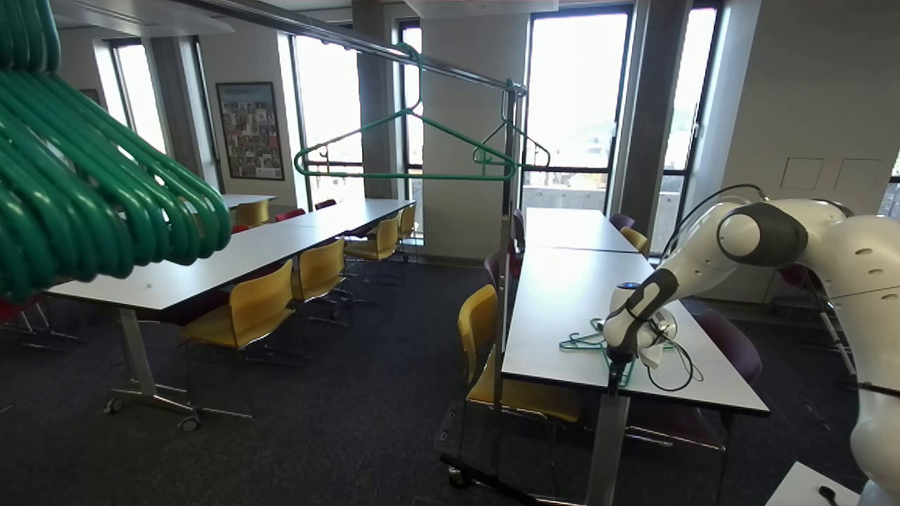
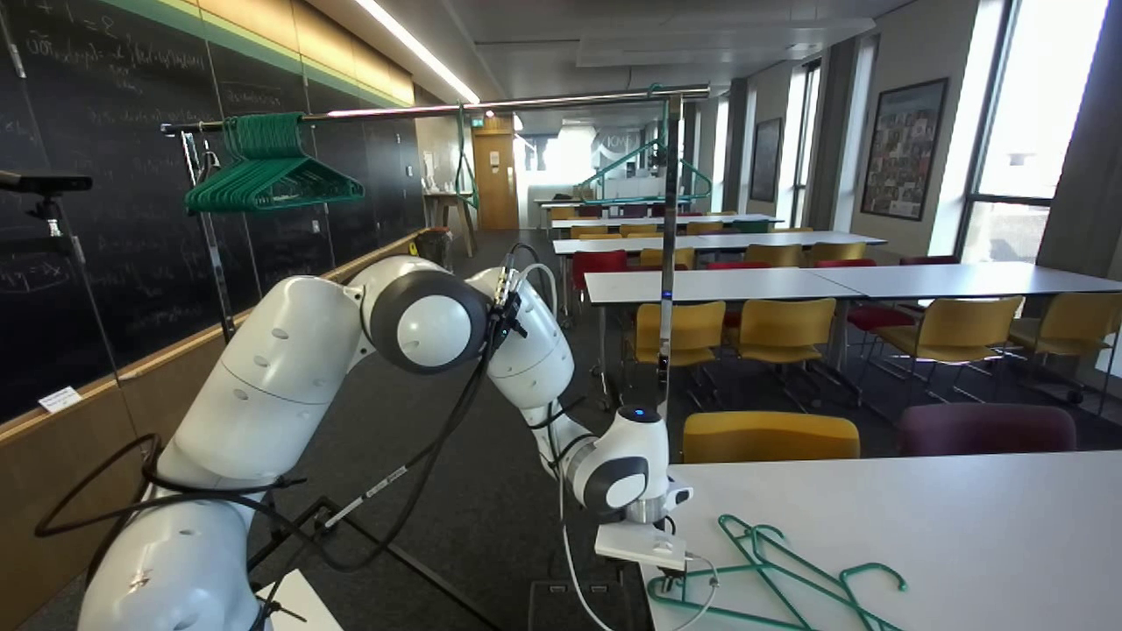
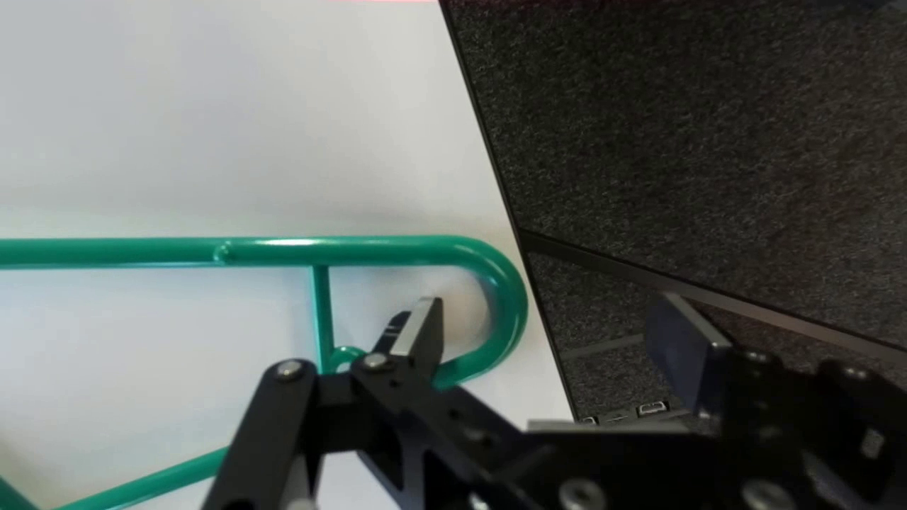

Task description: Pick up one hanger from the table and put it on the right side of the railing

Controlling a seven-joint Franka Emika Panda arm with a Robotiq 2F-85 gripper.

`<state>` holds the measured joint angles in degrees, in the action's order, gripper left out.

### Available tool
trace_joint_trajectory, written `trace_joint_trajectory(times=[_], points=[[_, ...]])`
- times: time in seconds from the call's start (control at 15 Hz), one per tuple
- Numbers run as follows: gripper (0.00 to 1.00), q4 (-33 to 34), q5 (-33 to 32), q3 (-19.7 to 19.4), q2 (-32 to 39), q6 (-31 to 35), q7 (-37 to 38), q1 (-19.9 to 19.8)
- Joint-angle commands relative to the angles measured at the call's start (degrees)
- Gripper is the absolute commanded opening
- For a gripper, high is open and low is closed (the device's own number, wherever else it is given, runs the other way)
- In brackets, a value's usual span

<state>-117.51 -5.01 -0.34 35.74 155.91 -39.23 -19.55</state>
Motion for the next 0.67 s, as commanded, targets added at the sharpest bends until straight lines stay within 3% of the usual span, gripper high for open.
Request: trace_joint_trajectory(times=[0.0,0.4,0.53,0.6], points=[[0.49,0.1,0.2,1.1,0.1,0.1,-0.6,-1.0],[0.05,0.3,0.0,0.8,0.1,-0.4,-0.2,-0.7],[0.00,0.3,-0.1,0.6,0.1,-0.5,0.0,-0.5],[0.04,0.3,-0.2,0.5,0.1,-0.6,0.2,-0.4]])
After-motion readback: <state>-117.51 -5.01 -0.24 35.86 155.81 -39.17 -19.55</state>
